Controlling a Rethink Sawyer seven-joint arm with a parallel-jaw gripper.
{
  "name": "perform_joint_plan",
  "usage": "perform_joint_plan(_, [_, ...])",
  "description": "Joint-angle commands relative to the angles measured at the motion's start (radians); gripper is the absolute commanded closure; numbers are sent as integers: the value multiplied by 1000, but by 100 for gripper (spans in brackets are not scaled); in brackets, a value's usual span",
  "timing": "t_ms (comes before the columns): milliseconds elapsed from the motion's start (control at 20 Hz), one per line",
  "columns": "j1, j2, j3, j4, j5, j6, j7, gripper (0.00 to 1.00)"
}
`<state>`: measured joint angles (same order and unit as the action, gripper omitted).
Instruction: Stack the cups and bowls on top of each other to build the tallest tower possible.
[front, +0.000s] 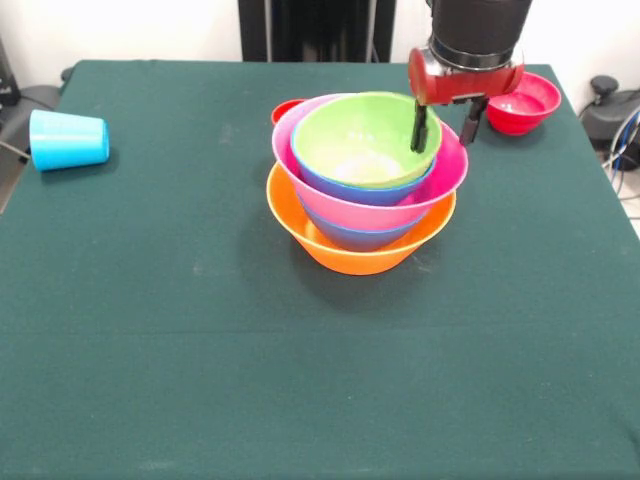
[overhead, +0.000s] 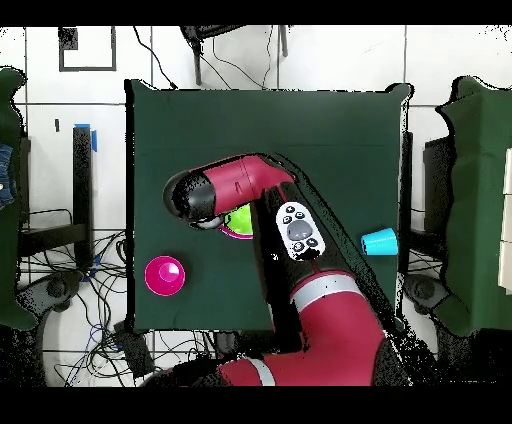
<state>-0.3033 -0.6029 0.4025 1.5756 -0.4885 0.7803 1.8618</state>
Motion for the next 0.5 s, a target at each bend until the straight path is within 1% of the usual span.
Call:
perform_joint_plan(50, [-9, 40, 51, -31, 10, -86, -6, 100])
perform_joint_plan(350, [-31, 16, 57, 28, 10, -133, -10, 100])
perform_joint_plan(400, [-30, 14, 61, 25, 1, -133, -27, 100])
perform_joint_plan(450, [-28, 7, 72, 16, -25, -132, -77, 100])
perform_joint_plan(500, [-26, 6, 70, 15, -29, -139, -75, 100])
